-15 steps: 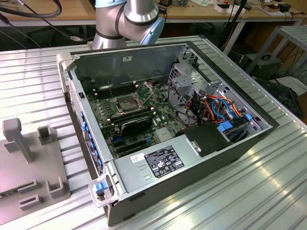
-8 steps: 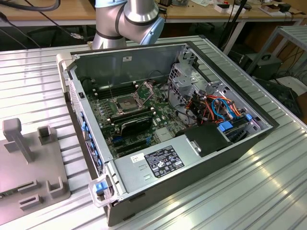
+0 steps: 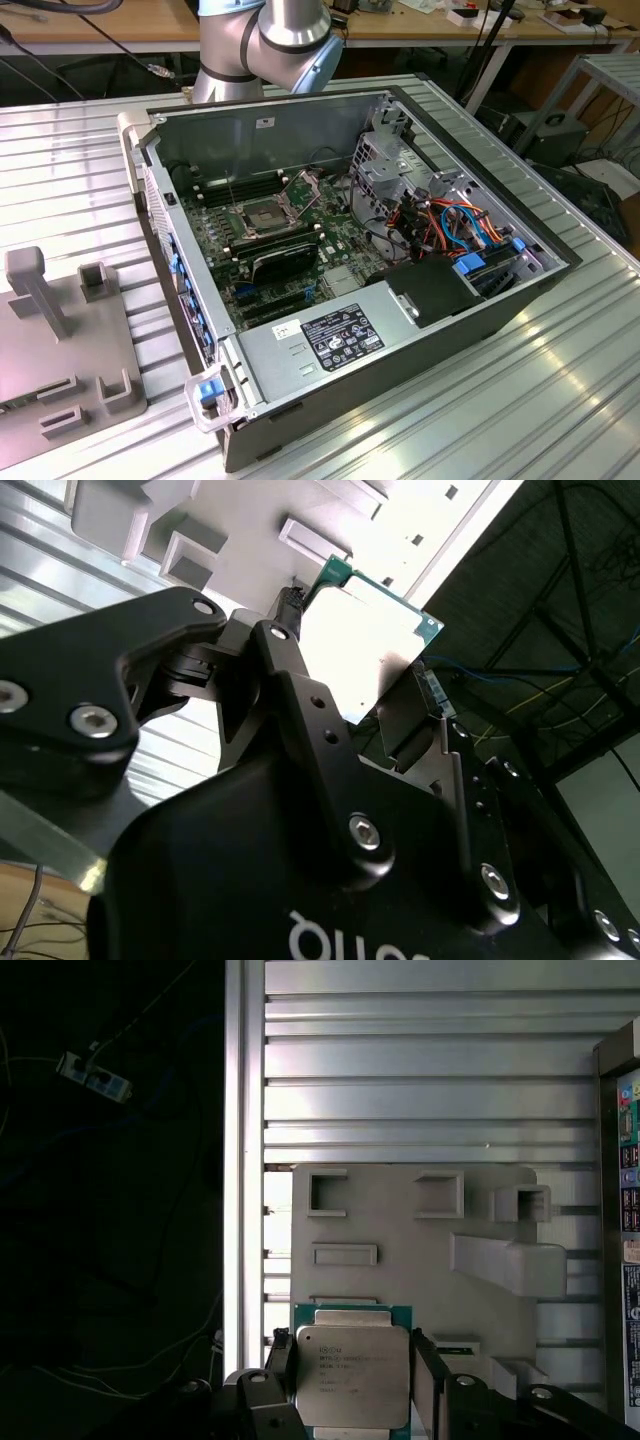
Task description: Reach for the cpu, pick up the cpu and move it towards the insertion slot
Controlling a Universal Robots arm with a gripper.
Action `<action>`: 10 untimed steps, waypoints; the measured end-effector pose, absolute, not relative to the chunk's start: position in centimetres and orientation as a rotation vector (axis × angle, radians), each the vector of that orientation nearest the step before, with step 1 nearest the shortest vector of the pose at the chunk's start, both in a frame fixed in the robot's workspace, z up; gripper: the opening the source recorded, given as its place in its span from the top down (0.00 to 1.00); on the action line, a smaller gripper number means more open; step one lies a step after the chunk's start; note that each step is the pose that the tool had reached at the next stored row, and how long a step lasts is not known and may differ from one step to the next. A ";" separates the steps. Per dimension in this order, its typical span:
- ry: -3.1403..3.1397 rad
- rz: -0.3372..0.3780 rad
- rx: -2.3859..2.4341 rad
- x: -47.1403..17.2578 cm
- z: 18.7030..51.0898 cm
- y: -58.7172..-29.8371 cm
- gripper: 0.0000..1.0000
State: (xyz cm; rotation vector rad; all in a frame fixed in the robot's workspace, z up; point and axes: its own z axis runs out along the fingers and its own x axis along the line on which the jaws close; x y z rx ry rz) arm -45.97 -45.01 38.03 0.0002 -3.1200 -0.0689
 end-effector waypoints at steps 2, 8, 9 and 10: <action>-3.120 -0.069 0.000 -46.0 38.0 -45.0 0.45; -3.120 -0.069 0.000 -46.0 38.2 -45.0 0.45; -3.120 -0.069 0.000 -46.0 38.3 -45.0 0.45; -3.120 -0.069 0.000 -46.0 38.4 -45.0 0.45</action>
